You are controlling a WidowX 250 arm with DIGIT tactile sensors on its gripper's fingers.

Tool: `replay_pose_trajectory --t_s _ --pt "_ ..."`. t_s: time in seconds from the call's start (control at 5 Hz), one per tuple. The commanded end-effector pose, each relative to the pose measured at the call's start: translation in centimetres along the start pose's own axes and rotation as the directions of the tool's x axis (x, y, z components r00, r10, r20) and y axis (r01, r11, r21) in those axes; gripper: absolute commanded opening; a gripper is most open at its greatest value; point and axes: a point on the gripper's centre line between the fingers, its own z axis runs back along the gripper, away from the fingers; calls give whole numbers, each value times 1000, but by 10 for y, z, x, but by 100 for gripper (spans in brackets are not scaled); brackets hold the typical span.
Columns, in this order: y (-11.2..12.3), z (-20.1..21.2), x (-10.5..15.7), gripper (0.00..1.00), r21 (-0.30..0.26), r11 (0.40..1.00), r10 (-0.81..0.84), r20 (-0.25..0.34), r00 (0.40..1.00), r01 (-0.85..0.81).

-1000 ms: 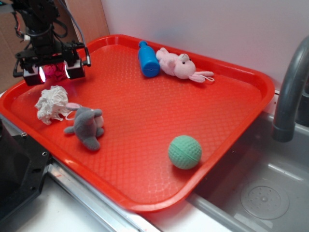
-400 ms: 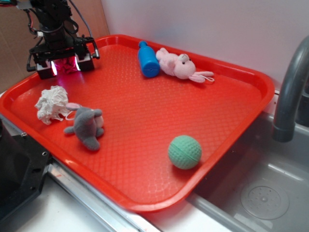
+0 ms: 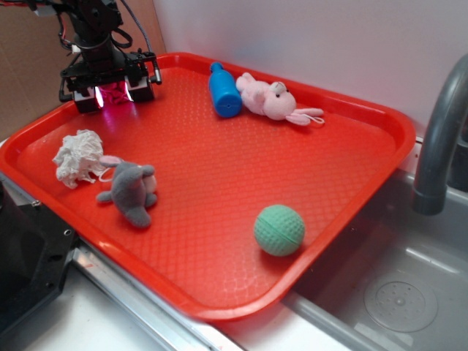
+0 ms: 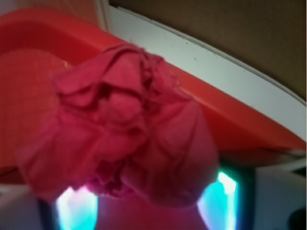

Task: Grab the red paper.

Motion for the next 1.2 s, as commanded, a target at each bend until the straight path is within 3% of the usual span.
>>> replay_pose_trajectory --t_s 0.0,0.6,1.0 --pt "16 -6 -8 0 34 999 -24 -30 999 25" --pt "20 2 -10 0 31 999 -9 -23 1000 10" --pt "24 21 -13 0 -7 1000 -28 -5 1000 28"
